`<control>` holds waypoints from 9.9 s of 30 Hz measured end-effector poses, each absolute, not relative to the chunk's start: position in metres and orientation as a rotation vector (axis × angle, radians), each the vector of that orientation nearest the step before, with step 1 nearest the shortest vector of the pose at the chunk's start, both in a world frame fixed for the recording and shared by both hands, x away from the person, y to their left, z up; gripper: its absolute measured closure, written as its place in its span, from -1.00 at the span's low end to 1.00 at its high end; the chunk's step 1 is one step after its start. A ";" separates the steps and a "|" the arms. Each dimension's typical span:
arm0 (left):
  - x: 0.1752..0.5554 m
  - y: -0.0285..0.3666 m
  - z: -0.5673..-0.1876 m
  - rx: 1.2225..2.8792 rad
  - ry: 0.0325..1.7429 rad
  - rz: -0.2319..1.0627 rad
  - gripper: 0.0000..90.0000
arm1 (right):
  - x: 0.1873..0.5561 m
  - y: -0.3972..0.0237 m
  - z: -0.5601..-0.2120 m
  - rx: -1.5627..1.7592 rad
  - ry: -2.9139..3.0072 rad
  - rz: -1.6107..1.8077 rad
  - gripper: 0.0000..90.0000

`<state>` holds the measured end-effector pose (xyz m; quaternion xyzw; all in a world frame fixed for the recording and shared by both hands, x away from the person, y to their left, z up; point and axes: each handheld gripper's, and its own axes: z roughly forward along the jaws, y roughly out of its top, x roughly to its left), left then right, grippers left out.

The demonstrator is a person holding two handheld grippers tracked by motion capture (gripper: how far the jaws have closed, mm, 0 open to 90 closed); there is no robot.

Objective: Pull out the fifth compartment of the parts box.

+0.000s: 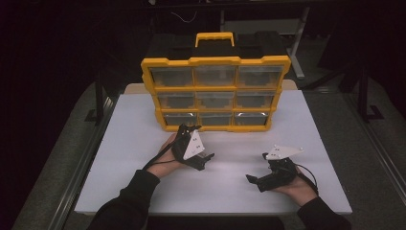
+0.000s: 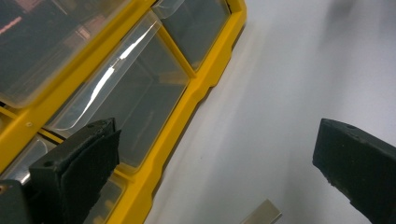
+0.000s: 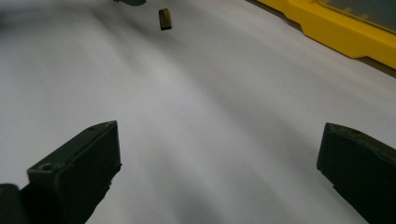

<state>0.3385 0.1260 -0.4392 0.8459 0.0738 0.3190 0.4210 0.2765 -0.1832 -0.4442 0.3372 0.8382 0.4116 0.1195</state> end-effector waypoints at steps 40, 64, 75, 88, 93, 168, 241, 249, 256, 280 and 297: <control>0.329 0.122 -0.442 2.136 0.040 1.030 -1.00 | 0.276 -0.182 -0.445 0.975 2.461 1.194 -1.00; 0.320 0.118 -0.447 2.148 -0.105 1.222 -1.00 | 0.276 -0.183 -0.445 0.977 2.460 1.196 -1.00; 0.318 0.118 -0.448 2.142 -0.152 1.294 -1.00 | 0.276 -0.183 -0.445 0.976 2.458 1.196 -1.00; 0.316 0.117 -0.450 2.136 -0.212 1.377 -1.00 | 0.276 -0.183 -0.445 0.973 2.460 1.194 -1.00; 0.315 0.117 -0.451 2.137 -0.231 1.408 -1.00 | 0.276 -0.183 -0.445 0.972 2.460 1.194 -1.00; 0.318 0.107 -0.444 2.084 -0.453 1.725 -1.00 | 0.276 -0.181 -0.445 0.969 2.463 1.193 -1.00; 0.358 0.083 -0.379 1.985 -0.463 1.866 -0.90 | 0.277 -0.182 -0.444 0.980 2.451 1.212 -1.00; 0.362 0.080 -0.373 1.983 -0.455 1.892 -0.78 | 0.277 -0.182 -0.444 0.978 2.452 1.212 -1.00; 0.363 0.079 -0.373 1.991 -0.439 1.909 -0.63 | 0.277 -0.183 -0.444 0.976 2.452 1.212 -1.00; 0.365 0.073 -0.367 2.020 -0.390 1.910 -0.10 | 0.276 -0.183 -0.444 0.971 2.452 1.209 -1.00; 0.366 0.069 -0.363 2.070 -0.355 1.864 0.32 | 0.276 -0.183 -0.444 0.974 2.445 1.214 -1.00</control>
